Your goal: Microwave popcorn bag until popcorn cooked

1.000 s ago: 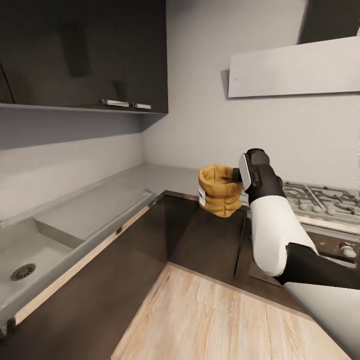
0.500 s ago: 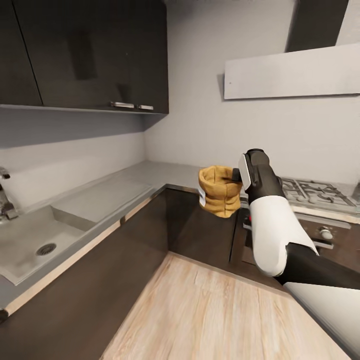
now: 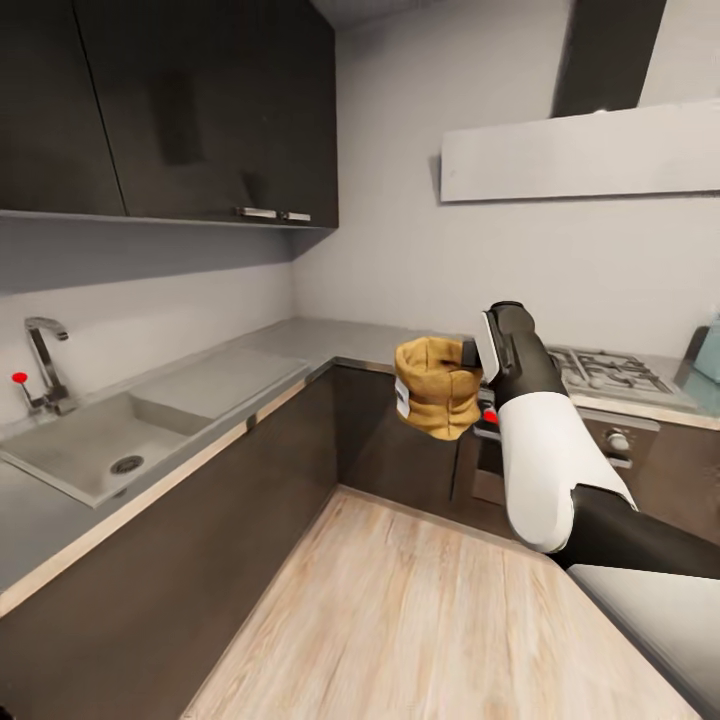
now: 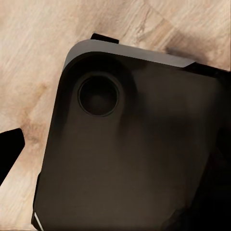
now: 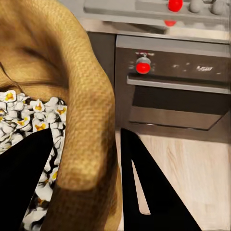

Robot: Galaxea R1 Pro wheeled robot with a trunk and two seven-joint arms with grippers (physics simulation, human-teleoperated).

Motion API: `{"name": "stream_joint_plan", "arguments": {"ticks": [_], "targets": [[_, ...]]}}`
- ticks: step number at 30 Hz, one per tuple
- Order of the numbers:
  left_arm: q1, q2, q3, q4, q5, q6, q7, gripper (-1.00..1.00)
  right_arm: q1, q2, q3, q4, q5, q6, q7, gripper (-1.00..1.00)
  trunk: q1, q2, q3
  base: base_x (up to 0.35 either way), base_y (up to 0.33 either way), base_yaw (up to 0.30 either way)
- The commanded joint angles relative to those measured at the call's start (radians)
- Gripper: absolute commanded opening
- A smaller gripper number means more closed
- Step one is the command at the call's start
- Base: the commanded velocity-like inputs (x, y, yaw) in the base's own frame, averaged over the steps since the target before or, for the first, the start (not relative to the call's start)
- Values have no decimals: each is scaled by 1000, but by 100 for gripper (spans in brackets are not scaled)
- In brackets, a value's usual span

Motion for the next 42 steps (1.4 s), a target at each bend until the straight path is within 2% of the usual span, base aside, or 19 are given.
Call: {"name": "stream_joint_plan", "arguments": {"ticks": [1,9,10,17,18,20,23,28,32,35,37,42], "targets": [[0,0,2,-1,2,-1,2,100,-1,1,-4,-1,10,4,5,-100,-1,-1,-1,-345,0,0],[0,0,2,-1,2,-1,2,100,-1,1,-5,3,10,4,3,-100,-1,-1,-1,-345,0,0],[0,0,2,-1,2,-1,2,100,5,1,-6,3,26,4,2,-100,-1,-1,-1,-346,0,0],[0,2,2,-2,-1,-1,1,100,34,1,-6,3,32,4,-1,-100,-1,-1,-1,-230,0,-1],[0,2,2,-2,-1,-1,1,100,43,1,-6,3,33,4,-2,-100,-1,-1,-1,-30,0,-32],[0,3,2,-3,-1,-1,2,100,105,1,-4,2,39,4,-7,-100,-1,-1,-1,-8,0,-160],[0,4,0,-3,-1,-1,1,100,118,1,-4,4,29,4,-5,-100,-1,-1,-1,-1,0,-229],[0,4,1,-3,-1,-1,1,100,181,1,-9,4,24,4,1,-100,-1,-1,-1,0,0,-242],[0,4,1,-4,-2,-1,1,100,266,1,-13,1,25,4,6,-100,-1,-1,-1,0,0,-263],[0,4,-1,-4,-2,-1,1,100,285,1,-24,2,19,4,9,-100,-1,-1,-1,0,0,-275],[0,4,-1,-4,-3,-1,1,100,289,-10,-57,2,6,4,13,-100,-1,-1,-1,0,0,-280],[0,4,0,-4,-2,-1,1,100,289,-12,-62,2,5,-48,13,-100,-1,-1,-1,0,0,-281]]}}
